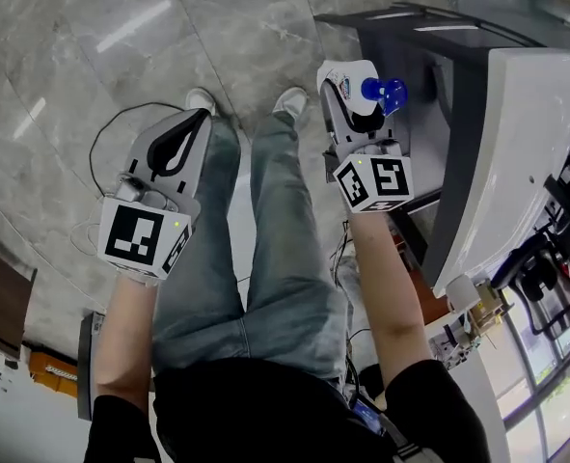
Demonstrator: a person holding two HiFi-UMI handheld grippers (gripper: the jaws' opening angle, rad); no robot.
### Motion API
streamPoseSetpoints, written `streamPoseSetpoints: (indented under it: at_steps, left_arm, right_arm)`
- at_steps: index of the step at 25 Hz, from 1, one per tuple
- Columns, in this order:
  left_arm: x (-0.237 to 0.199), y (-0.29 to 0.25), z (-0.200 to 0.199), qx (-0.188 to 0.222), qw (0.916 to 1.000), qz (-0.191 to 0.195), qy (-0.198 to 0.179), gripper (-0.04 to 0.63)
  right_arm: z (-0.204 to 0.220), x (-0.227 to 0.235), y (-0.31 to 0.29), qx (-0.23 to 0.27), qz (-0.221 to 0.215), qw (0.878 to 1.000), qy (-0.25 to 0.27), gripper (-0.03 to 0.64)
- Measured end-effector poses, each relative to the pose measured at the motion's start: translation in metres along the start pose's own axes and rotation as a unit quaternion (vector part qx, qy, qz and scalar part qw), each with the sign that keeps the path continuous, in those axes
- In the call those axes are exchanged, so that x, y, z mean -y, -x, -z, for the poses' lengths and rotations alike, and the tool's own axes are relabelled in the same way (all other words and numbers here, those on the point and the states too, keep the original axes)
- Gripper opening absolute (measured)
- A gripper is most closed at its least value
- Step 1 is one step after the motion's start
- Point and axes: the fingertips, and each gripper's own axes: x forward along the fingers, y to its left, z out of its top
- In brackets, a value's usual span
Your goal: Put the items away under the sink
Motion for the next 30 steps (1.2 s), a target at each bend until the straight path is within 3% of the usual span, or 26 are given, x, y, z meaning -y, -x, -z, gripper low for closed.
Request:
streamPoseSetpoints:
  at_steps: [4, 12, 18, 25, 30]
  left_arm:
    - [0.001, -0.018, 0.021, -0.017, 0.9997, 0.017, 0.002, 0.023]
    - [0.024, -0.061, 0.026, -0.020, 0.9973, 0.061, -0.036, 0.023]
    - [0.039, -0.091, 0.034, -0.023, 0.9939, 0.067, -0.084, 0.023]
    - [0.044, -0.115, 0.049, -0.032, 0.9949, 0.058, -0.075, 0.023]
    - [0.037, -0.116, 0.050, -0.037, 0.9963, 0.042, -0.065, 0.023]
  right_arm:
    - [0.032, 0.032, -0.007, 0.002, 0.037, 0.999, -0.020, 0.209]
    - [0.067, 0.103, -0.008, 0.016, 0.106, 0.994, -0.028, 0.209]
    - [0.076, 0.150, -0.015, 0.029, 0.134, 0.990, -0.043, 0.209]
    - [0.082, 0.199, -0.024, 0.040, 0.159, 0.986, -0.034, 0.209]
    - [0.073, 0.231, -0.019, 0.063, 0.203, 0.976, -0.042, 0.209]
